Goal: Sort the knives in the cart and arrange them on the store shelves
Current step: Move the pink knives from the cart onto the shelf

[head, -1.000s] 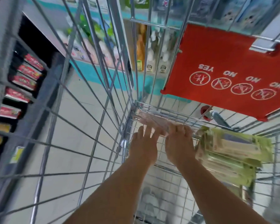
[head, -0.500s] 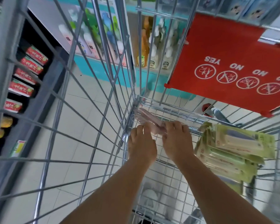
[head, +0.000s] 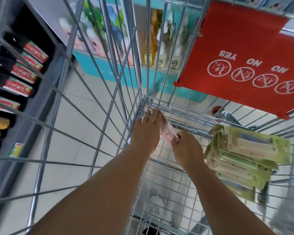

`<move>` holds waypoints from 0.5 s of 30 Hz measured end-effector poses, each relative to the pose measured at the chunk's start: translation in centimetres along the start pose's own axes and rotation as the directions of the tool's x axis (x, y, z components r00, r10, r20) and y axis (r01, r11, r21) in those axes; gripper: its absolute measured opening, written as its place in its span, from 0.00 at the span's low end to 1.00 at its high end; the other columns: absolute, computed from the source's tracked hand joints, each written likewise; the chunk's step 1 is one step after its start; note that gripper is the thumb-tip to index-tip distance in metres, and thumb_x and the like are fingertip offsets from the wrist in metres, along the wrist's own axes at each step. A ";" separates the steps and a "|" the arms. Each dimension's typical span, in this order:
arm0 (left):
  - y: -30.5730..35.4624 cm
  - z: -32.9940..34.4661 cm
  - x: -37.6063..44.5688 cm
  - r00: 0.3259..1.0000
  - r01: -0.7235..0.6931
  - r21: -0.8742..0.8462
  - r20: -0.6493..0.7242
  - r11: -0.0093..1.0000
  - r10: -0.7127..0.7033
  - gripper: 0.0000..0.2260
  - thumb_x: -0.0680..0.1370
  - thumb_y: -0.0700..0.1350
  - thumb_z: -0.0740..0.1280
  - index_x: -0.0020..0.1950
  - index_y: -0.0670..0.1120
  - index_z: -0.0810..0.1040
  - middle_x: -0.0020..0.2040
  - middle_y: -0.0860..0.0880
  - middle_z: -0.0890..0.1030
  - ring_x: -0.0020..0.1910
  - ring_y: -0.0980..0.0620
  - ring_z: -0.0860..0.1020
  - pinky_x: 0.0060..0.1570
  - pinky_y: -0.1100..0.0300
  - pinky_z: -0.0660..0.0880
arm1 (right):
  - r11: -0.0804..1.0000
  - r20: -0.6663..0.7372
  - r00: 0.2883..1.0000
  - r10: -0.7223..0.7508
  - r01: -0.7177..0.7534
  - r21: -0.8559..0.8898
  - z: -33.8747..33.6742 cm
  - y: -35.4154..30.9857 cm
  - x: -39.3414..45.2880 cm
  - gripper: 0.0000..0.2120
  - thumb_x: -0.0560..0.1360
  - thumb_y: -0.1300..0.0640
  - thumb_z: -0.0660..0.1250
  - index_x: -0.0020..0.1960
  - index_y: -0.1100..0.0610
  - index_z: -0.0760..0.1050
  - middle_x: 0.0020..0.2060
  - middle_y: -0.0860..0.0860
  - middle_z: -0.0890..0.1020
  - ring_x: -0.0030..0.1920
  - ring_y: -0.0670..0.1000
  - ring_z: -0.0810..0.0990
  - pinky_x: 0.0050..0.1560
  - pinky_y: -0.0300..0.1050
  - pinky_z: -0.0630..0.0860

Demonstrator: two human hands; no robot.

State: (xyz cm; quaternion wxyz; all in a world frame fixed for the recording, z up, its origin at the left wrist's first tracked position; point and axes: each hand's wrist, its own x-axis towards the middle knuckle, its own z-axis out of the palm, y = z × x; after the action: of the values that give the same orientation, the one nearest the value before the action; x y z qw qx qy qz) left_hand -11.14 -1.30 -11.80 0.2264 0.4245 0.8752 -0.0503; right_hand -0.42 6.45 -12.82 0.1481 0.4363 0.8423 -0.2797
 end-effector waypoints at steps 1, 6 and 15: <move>0.0 -0.2 0.2 1.000 -0.010 0.010 -0.013 1.000 0.010 0.34 0.76 0.35 0.61 0.78 0.45 0.47 0.78 0.48 0.47 0.77 0.46 0.46 0.74 0.50 0.50 | 1.000 0.001 1.000 0.010 -0.010 0.000 0.0 0.0 -0.1 0.09 0.80 0.51 0.58 0.54 0.56 0.72 0.48 0.54 0.79 0.46 0.55 0.79 0.45 0.48 0.76; 0.0 -0.7 0.6 0.998 -0.069 0.121 -0.001 0.990 0.070 0.30 0.74 0.37 0.65 0.73 0.46 0.59 0.71 0.45 0.60 0.73 0.42 0.56 0.72 0.48 0.54 | 0.999 0.014 1.000 0.028 -0.028 0.026 0.0 0.0 -1.0 0.11 0.80 0.58 0.55 0.57 0.62 0.71 0.53 0.58 0.75 0.53 0.57 0.75 0.50 0.48 0.72; 0.0 -1.7 0.9 0.991 -0.131 0.243 0.044 0.961 0.124 0.26 0.75 0.38 0.64 0.71 0.43 0.61 0.69 0.43 0.62 0.70 0.42 0.60 0.70 0.49 0.57 | 0.975 -0.026 0.989 0.143 -0.136 0.177 -0.5 0.5 -2.2 0.07 0.81 0.59 0.54 0.55 0.58 0.69 0.46 0.54 0.78 0.40 0.52 0.75 0.36 0.42 0.67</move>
State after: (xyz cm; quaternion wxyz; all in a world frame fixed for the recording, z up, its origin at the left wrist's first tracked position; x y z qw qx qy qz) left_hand -12.20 -0.16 -10.72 0.1874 0.5039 0.8298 -0.1496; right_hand 1.31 5.53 -11.52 0.1123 0.5109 0.7846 -0.3329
